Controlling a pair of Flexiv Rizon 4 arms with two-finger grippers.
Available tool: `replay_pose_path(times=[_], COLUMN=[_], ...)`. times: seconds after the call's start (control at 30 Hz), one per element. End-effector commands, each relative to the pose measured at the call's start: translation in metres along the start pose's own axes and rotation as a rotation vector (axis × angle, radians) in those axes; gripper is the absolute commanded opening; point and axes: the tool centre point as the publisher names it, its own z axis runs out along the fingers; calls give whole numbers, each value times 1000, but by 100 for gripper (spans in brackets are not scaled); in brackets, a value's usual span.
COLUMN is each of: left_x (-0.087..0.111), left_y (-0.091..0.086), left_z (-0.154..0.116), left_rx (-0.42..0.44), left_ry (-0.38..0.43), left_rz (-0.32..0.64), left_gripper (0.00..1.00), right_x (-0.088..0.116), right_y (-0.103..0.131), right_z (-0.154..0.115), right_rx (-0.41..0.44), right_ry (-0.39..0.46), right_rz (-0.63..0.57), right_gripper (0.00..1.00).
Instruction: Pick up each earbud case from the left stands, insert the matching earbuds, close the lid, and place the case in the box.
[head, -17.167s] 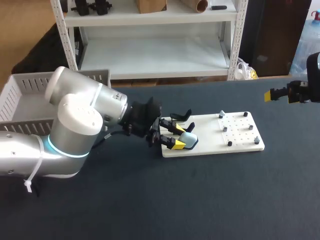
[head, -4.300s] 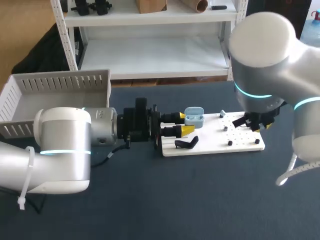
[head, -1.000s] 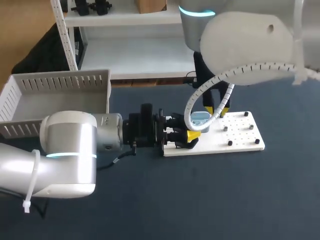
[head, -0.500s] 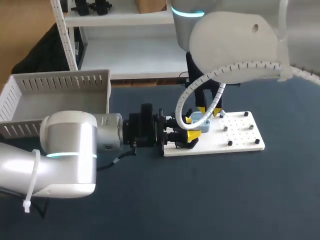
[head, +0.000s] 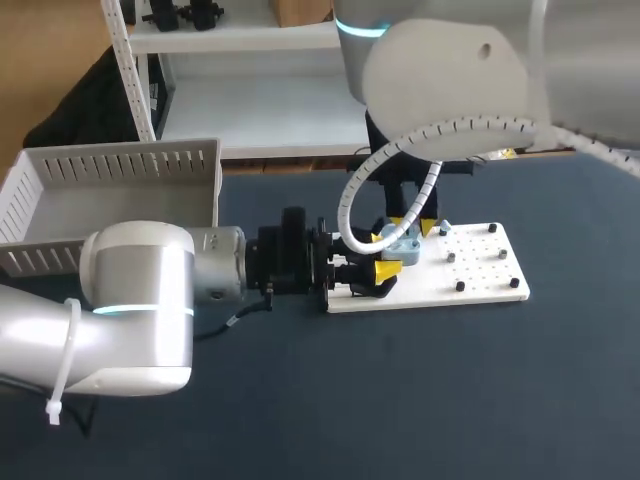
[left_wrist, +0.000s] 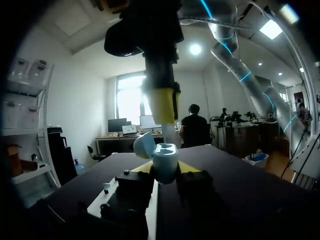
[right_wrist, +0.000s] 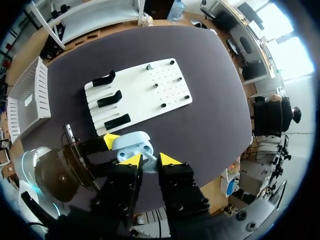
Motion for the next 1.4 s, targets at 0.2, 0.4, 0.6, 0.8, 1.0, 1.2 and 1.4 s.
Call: replay_pose_path(times=[0.2, 0.4, 0.6, 0.8, 1.0, 1.2, 1.4], left_x=[0, 0, 0, 0, 0, 0, 0], left_y=[-2, -2, -2, -2, -2, -2, -2], left_z=[0, 0, 0, 0, 0, 0, 0], left_rx=[-7, -7, -7, -7, -7, -7, -7], left_ry=[-1, -1, -1, -1, -1, -1, -1], left_rz=[2, 2, 2, 2, 2, 2, 2], left_gripper=[0, 0, 0, 0, 0, 0, 0], right_x=[-1, -1, -2, -4, -5, -5, -5], right_y=[3, 5, 5, 4, 3, 3, 4], right_z=[3, 6, 9, 9, 13, 14, 16], right_rx=[11, 10, 12, 11, 17, 23, 26], right_ry=[15, 24, 31, 32, 32, 32, 41], right_rz=[2, 0, 2, 8, 11, 11, 8], right_gripper=[0, 0, 0, 0, 0, 0, 0])
